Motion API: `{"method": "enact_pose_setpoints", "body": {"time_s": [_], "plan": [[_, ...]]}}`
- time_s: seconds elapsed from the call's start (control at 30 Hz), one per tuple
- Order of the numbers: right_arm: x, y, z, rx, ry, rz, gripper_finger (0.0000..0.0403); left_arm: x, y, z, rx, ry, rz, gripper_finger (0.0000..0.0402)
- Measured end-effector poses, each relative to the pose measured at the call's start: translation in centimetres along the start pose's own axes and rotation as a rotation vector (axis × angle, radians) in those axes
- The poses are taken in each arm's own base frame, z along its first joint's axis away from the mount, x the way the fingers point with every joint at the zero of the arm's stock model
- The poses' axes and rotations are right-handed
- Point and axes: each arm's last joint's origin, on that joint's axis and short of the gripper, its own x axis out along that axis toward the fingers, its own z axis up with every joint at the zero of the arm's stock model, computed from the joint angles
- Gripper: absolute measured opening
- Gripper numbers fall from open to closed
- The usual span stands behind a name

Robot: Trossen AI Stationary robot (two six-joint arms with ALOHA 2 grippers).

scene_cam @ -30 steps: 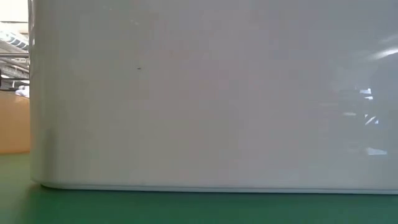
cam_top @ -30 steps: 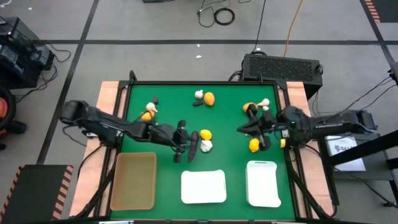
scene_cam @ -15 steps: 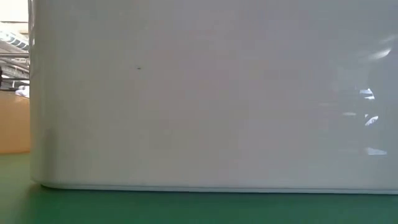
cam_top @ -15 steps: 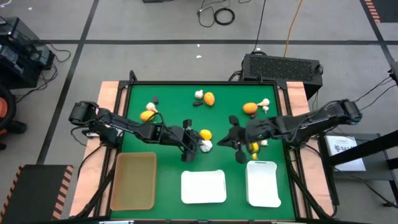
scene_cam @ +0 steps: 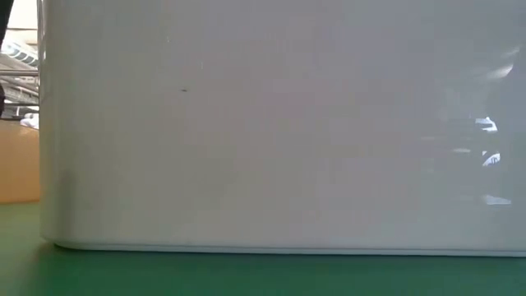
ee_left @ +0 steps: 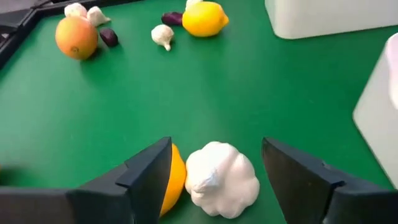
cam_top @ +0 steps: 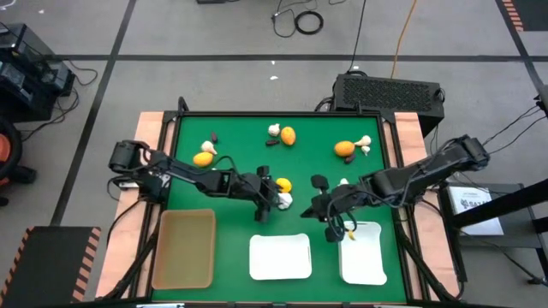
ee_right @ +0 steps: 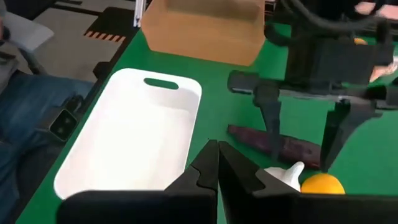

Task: Sort produce into baskets
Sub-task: Put the garlic into the orange bin

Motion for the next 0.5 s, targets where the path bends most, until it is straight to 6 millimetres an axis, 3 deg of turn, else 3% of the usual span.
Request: {"method": "enact_pose_setpoints", "body": {"time_s": [0.23,0.5], "plan": [[0.0,0.0,0.0,0.001,-0.002,-0.004,0.0,1.2,-0.1,-1.0,0.0,0.017,-0.001,0.0258],[0.0,-0.2,0.0,-0.038,-0.001,-0.007,0.0,1.2,-0.1,-1.1,-0.001,0.023,0.015,0.0258]]}}
